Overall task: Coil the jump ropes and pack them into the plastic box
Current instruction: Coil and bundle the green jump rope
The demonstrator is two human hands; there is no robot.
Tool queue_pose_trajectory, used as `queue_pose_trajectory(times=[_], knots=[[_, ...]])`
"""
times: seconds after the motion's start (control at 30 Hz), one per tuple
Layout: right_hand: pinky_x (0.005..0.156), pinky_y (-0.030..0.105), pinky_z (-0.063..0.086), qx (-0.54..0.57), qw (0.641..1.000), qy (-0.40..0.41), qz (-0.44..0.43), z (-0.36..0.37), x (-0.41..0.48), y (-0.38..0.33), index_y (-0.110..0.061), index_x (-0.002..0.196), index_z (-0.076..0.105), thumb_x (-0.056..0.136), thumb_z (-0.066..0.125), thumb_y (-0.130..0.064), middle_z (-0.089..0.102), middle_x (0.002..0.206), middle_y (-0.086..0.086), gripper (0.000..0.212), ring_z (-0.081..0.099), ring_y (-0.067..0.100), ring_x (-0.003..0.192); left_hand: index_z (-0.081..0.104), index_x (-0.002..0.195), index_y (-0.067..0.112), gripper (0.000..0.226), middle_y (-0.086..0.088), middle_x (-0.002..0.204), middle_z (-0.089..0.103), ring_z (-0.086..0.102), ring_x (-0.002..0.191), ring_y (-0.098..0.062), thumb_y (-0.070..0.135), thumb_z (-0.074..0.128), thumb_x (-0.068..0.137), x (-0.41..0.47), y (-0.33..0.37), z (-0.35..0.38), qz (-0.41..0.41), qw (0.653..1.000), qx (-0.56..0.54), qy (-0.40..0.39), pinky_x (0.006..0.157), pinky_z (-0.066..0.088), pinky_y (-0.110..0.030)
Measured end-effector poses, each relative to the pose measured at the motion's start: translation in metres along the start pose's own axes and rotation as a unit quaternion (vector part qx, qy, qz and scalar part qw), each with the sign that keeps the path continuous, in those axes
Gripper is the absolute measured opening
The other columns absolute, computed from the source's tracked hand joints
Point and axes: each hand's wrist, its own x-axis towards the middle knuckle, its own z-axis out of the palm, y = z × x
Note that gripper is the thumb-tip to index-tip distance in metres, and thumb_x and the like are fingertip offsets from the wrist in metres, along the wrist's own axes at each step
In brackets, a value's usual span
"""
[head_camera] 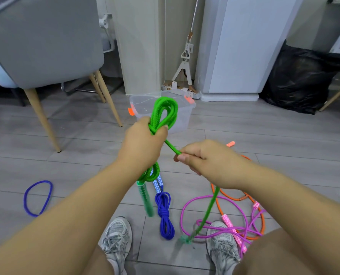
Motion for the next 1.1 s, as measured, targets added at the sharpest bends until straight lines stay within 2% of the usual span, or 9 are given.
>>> queue_pose_trajectory(times=[0.1, 0.27, 0.37, 0.53, 0.6, 0.73, 0.83, 0.93, 1.1], knots=[[0.065, 0.032, 0.037, -0.020, 1.000, 0.004, -0.011, -0.001, -0.007, 0.001, -0.004, 0.096, 0.060, 0.097, 0.042, -0.030, 0.054, 0.071, 0.006, 0.032, 0.048, 0.018, 0.067, 0.046, 0.074, 0.015, 0.032, -0.013, 0.071, 0.058, 0.062, 0.072, -0.037, 0.044, 0.057, 0.085, 0.003, -0.004, 0.002, -0.027, 0.995, 0.082, -0.048, 0.070, 0.054, -0.045], [0.068, 0.015, 0.036, -0.002, 0.992, 0.094, -0.083, -0.007, -0.004, 0.007, -0.013, 0.095, 0.065, 0.094, 0.045, -0.027, 0.051, 0.075, -0.009, 0.024, 0.045, 0.007, 0.072, 0.046, 0.072, 0.013, 0.034, -0.008, 0.069, 0.051, 0.052, 0.065, -0.030, 0.045, 0.046, 0.082, -0.008, 0.003, -0.001, 0.001, 0.967, 0.176, -0.183, 0.062, 0.045, -0.037], [0.068, 0.018, 0.036, -0.027, 0.982, 0.150, -0.115, -0.009, 0.006, 0.011, -0.015, 0.091, 0.068, 0.086, 0.046, -0.031, 0.047, 0.075, -0.007, 0.028, 0.046, 0.009, 0.073, 0.045, 0.068, 0.015, 0.028, -0.004, 0.067, 0.047, 0.047, 0.060, -0.024, 0.041, 0.035, 0.066, -0.017, 0.010, -0.004, 0.023, 0.948, 0.170, -0.266, 0.063, 0.045, -0.040], [0.065, 0.013, 0.033, 0.025, 0.976, 0.190, -0.100, -0.016, 0.019, 0.018, -0.025, 0.081, 0.072, 0.080, 0.062, -0.034, 0.046, 0.071, -0.010, 0.014, 0.047, 0.000, 0.069, 0.051, 0.080, 0.022, 0.041, 0.007, 0.067, 0.050, 0.049, 0.062, -0.008, 0.060, 0.061, 0.069, -0.022, 0.013, -0.003, 0.095, 0.907, 0.224, -0.344, 0.061, 0.043, -0.026], [0.065, 0.015, 0.035, 0.056, 0.977, 0.185, -0.088, -0.017, 0.023, 0.019, -0.028, 0.074, 0.071, 0.075, 0.073, -0.032, 0.052, 0.071, -0.010, 0.004, 0.049, 0.001, 0.070, 0.045, 0.069, 0.026, 0.036, 0.009, 0.061, 0.048, 0.046, 0.057, -0.001, 0.053, 0.068, 0.075, -0.027, 0.017, 0.000, 0.150, 0.888, 0.260, -0.349, 0.052, 0.034, -0.013], [0.061, 0.025, 0.038, 0.154, 0.975, 0.158, -0.024, -0.017, 0.028, 0.025, -0.015, 0.067, 0.068, 0.068, 0.079, -0.026, 0.063, 0.068, 0.006, 0.016, 0.049, 0.009, 0.061, 0.043, 0.066, 0.018, 0.027, 0.003, 0.058, 0.047, 0.043, 0.053, -0.009, 0.027, 0.066, 0.078, -0.030, 0.017, 0.004, 0.184, 0.900, 0.229, -0.322, 0.051, 0.034, -0.020], [0.055, 0.016, 0.040, 0.233, 0.965, 0.118, -0.010, -0.015, 0.026, 0.036, -0.017, 0.062, 0.064, 0.075, 0.072, -0.010, 0.059, 0.058, 0.001, 0.017, 0.048, 0.000, 0.054, 0.044, 0.078, 0.023, 0.023, 0.007, 0.060, 0.048, 0.045, 0.052, -0.004, 0.020, 0.067, 0.075, -0.030, 0.017, 0.001, 0.170, 0.933, 0.144, -0.281, 0.049, 0.034, -0.015], [0.053, 0.010, 0.038, 0.189, 0.979, 0.080, -0.005, -0.007, 0.020, 0.043, -0.024, 0.059, 0.057, 0.080, 0.057, 0.013, 0.056, 0.046, -0.013, 0.043, 0.048, -0.006, 0.047, 0.042, 0.100, 0.023, 0.035, 0.006, 0.057, 0.050, 0.041, 0.043, -0.005, 0.016, 0.068, 0.077, -0.028, 0.014, -0.001, 0.117, 0.956, 0.050, -0.265, 0.048, 0.037, -0.019], [0.050, 0.014, 0.034, 0.134, 0.991, 0.018, 0.015, 0.003, 0.009, 0.031, -0.028, 0.072, 0.057, 0.096, 0.048, -0.019, 0.055, 0.049, -0.012, 0.028, 0.045, 0.003, 0.048, 0.051, 0.102, 0.028, 0.028, 0.006, 0.043, 0.045, 0.038, 0.039, -0.019, 0.009, 0.062, 0.085, -0.018, 0.016, -0.003, 0.074, 0.976, -0.088, -0.183, 0.042, 0.037, -0.028]])
